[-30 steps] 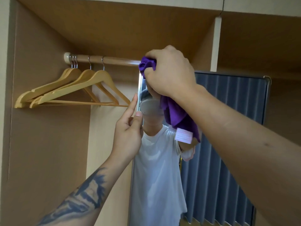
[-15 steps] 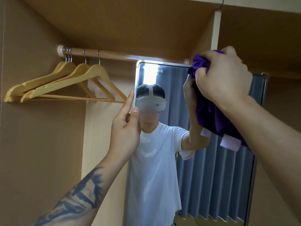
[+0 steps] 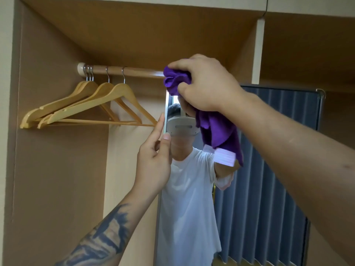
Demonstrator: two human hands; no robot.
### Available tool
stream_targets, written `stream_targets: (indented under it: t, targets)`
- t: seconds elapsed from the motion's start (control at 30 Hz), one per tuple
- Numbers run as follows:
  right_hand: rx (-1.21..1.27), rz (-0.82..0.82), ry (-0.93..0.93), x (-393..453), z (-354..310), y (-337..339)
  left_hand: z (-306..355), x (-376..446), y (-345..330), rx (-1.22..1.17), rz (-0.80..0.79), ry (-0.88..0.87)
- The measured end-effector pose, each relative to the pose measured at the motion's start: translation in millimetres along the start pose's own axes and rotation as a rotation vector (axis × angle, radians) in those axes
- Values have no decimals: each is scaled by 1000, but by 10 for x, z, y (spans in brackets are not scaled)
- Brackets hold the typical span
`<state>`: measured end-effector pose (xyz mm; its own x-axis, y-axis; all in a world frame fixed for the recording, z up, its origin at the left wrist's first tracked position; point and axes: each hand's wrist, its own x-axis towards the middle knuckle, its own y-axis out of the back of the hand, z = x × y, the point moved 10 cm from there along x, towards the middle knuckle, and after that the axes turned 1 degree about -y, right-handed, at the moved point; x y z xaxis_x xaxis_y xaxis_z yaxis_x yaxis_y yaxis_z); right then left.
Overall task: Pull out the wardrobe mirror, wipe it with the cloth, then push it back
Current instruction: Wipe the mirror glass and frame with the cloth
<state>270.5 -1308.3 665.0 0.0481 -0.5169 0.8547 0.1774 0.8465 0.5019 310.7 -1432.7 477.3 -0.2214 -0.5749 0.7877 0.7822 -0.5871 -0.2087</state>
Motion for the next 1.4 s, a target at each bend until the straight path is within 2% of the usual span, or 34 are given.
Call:
stream_targets:
  t: [0.13, 0.3, 0.4, 0.47, 0.57, 0.7, 0.83, 1.03, 1.13, 1.3, 1.4]
  targets:
    - [-95, 98, -56, -253, 407, 215, 31, -22, 32, 48, 4, -10]
    - [-210, 122, -260, -479, 1000, 507, 31, -28, 37, 99, 19, 2]
    - [-270, 132, -348, -468, 987, 465, 10, -45, 13, 77, 48, -1]
    - [-225, 136, -376, -370, 833, 373, 4, -73, 17, 79, 81, -22]
    - [-167, 121, -265, -179, 369, 152, 15, -96, 37, 78, 106, -41]
    - [-264, 66, -9, 17, -278, -64, 5, -95, 77, 50, 104, -20]
    - [-308, -35, 155, 44, -361, -65, 40, -138, 113, 80, 110, -39]
    - [-386, -93, 372, -199, -641, -193, 67, -197, 93, -30, 122, 34]
    - [-173, -52, 293, -351, -585, -251, 189, -255, 104, -30, 134, 21]
    - [599, 173, -50, -605, -159, -186, 657, -311, 322, 38, 284, -134]
    - [750, 216, -163, -781, -81, -339, 895, -230, 241, -72, 211, -147]
